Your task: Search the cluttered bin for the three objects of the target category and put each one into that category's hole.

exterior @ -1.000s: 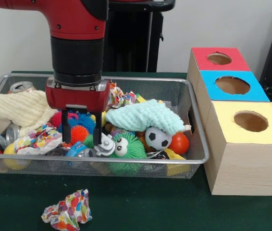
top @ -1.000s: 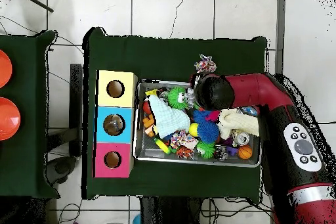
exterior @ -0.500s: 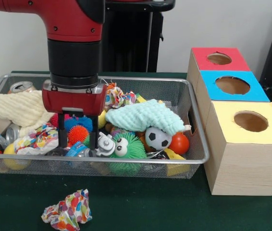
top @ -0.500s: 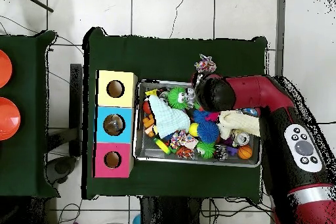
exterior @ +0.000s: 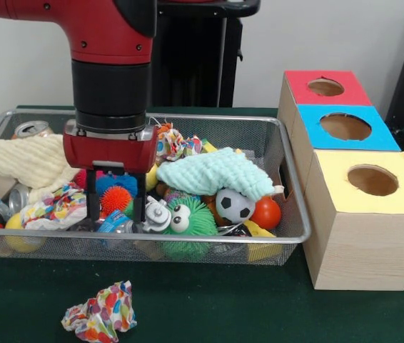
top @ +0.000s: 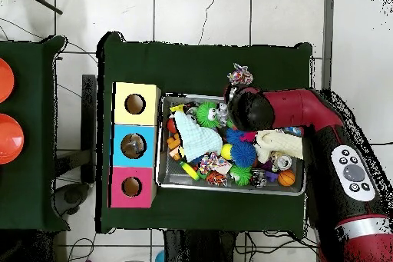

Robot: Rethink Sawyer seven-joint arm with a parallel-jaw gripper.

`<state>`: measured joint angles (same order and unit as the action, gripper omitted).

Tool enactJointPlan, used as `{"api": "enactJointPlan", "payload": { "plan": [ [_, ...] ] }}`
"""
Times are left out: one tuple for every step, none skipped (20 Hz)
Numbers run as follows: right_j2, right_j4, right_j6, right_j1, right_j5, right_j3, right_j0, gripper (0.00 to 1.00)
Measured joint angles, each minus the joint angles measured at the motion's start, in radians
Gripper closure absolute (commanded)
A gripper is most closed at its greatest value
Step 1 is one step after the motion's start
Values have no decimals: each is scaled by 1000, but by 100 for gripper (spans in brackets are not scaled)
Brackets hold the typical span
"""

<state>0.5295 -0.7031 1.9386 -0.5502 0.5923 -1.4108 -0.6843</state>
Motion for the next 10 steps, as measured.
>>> {"api": "enactJointPlan", "payload": {
  "plan": [
    [0, 0, 0, 0, 0, 0, 1, 0],
    [0, -1, 0, 0, 0, 0, 3, 0],
    [0, -1, 0, 0, 0, 0, 4, 0],
    [0, -1, 0, 0, 0, 0, 5, 0],
    [0, -1, 0, 0, 0, 0, 6, 0],
    [0, -2, 0, 0, 0, 0, 8, 0],
    [0, -2, 0, 0, 0, 0, 10, 0],
    [0, -2, 0, 0, 0, 0, 11, 0],
    [0, -2, 0, 0, 0, 0, 12, 0],
    [0, -2, 0, 0, 0, 0, 14, 0]
  ]
}}
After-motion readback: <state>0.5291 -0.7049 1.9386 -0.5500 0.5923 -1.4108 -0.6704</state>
